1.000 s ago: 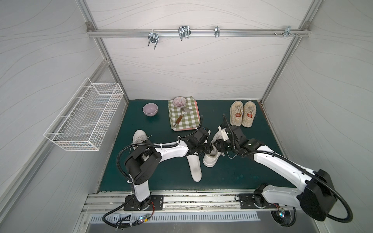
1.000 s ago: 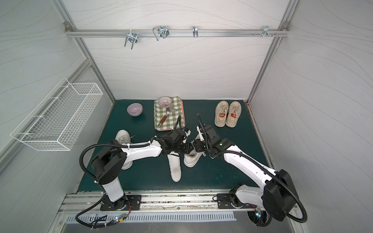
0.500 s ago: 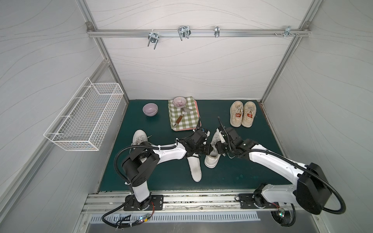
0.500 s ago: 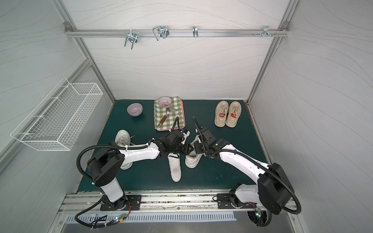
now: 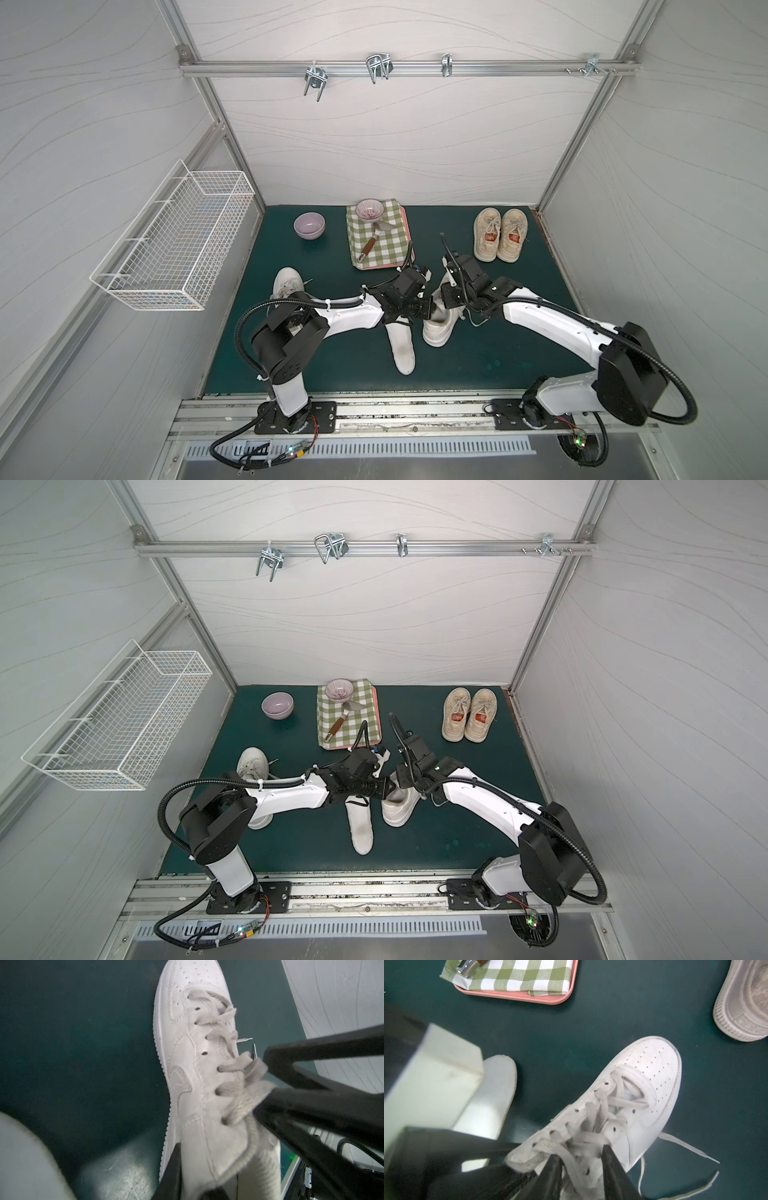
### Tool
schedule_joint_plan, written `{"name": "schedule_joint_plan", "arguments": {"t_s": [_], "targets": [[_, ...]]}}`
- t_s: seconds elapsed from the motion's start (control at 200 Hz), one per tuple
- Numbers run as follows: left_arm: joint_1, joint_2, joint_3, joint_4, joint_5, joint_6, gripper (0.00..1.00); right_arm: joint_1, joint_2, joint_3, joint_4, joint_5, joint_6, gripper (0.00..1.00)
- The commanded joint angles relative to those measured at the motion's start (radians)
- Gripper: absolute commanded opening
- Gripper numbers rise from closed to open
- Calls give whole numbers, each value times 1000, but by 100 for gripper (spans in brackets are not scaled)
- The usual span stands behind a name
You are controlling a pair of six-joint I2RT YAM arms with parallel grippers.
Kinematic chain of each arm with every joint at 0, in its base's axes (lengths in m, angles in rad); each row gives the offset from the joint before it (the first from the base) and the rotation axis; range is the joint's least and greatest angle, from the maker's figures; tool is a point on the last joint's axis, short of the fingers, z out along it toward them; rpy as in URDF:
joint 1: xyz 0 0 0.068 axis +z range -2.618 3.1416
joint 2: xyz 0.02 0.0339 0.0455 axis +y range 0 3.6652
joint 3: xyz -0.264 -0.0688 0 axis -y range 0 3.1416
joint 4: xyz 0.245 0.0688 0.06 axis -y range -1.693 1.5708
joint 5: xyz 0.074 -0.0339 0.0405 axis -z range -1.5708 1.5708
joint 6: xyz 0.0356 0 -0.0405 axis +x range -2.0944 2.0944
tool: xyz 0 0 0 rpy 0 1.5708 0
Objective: Remove the insole from the shoe
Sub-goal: Untie the shoelace on the shoe.
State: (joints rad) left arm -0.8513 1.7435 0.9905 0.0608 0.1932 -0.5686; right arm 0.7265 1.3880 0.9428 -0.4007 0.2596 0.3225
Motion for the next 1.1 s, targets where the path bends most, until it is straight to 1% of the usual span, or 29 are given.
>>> {"name": "schedule_joint_plan", "arguments": {"t_s": [0.0, 0.105, 0.175, 0.245, 0.355, 0.485, 0.64, 0.83, 0.945, 1.095], "targets": [[-8, -20, 12, 69, 23, 8, 13, 0, 33, 28, -35, 96, 8, 33], [-11, -20, 13, 59, 16, 16, 7, -3, 40, 41, -56, 136, 23, 30], [-10, -21, 10, 53, 14, 21, 2, -5, 36, 41, -57, 152, 28, 31], [-9, -27, 2, 61, 14, 20, 0, -16, 45, 46, -61, 164, 35, 34], [-12, -38, -7, 76, 16, 26, 0, -49, 72, 62, -75, 171, 53, 39], [-17, -41, -5, 69, 10, 33, 0, -77, 75, 65, -63, 181, 59, 42], [-18, -48, -10, 75, 13, 30, 0, -76, 74, 77, -62, 194, 58, 47], [-19, -60, -15, 80, 19, 44, 0, -67, 101, 82, -59, 217, 51, 47], [-19, -61, -20, 85, 23, 49, 0, -41, 113, 85, -58, 262, 49, 48], [-20, -62, -22, 92, 35, 56, 0, -39, 145, 91, -52, 258, 52, 55]]}}
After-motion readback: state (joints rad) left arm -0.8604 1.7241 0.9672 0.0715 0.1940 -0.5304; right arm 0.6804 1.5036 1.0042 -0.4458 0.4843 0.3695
